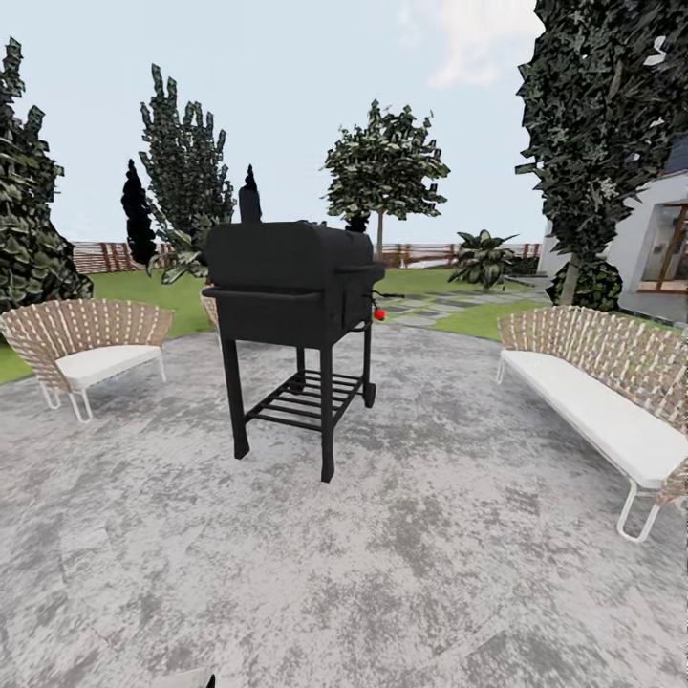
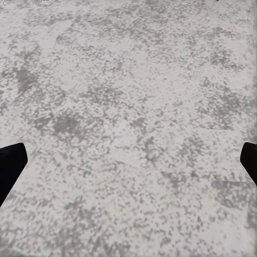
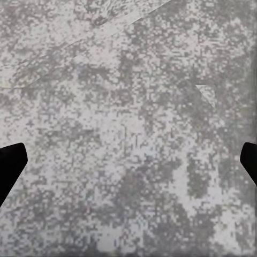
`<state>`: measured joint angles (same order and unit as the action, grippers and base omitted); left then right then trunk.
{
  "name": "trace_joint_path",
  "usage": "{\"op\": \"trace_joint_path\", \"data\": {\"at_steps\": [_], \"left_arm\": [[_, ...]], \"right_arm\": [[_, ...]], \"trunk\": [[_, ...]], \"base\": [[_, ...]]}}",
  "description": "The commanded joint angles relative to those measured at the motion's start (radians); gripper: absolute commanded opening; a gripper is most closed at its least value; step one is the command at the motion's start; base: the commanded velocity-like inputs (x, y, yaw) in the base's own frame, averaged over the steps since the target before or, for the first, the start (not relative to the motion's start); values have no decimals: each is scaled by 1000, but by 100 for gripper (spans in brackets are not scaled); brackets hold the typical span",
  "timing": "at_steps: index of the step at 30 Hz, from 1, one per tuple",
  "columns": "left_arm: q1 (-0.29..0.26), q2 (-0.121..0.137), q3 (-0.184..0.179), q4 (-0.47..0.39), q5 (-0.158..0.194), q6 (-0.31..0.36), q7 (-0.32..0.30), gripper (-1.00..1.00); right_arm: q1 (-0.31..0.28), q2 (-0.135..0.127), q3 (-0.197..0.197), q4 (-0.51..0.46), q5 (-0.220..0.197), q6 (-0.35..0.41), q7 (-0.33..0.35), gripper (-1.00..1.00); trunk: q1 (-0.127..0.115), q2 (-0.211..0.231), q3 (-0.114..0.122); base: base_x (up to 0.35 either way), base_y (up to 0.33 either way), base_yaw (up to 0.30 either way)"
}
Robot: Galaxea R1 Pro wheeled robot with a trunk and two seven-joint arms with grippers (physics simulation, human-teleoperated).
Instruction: Pick up the pesticide atomizer in the garden and spray insectifuge to fully cover both potted plants in the garden.
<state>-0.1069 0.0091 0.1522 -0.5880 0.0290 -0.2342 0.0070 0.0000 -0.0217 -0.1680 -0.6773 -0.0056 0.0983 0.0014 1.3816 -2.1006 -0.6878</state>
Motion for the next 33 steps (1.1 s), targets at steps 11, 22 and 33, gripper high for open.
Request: {"op": "trace_joint_path", "data": {"at_steps": [11, 22, 33], "left_arm": [[0, 0, 0, 1, 3, -3, 1, 100], [0, 0, 0, 1, 3, -3, 1, 100], [-1, 0, 0, 1, 3, -3, 1, 100]], "right_arm": [[0, 0, -1, -2, -1, 6, 2, 100], [0, 0, 0, -2, -1, 6, -2, 100], [0, 1, -1, -4, 1, 6, -2, 100]], "trunk": [[0, 0, -1], [0, 0, -1], [0, 0, -1]], "base": [[0, 0, -14], [0, 0, 0], [0, 0, 0]]}}
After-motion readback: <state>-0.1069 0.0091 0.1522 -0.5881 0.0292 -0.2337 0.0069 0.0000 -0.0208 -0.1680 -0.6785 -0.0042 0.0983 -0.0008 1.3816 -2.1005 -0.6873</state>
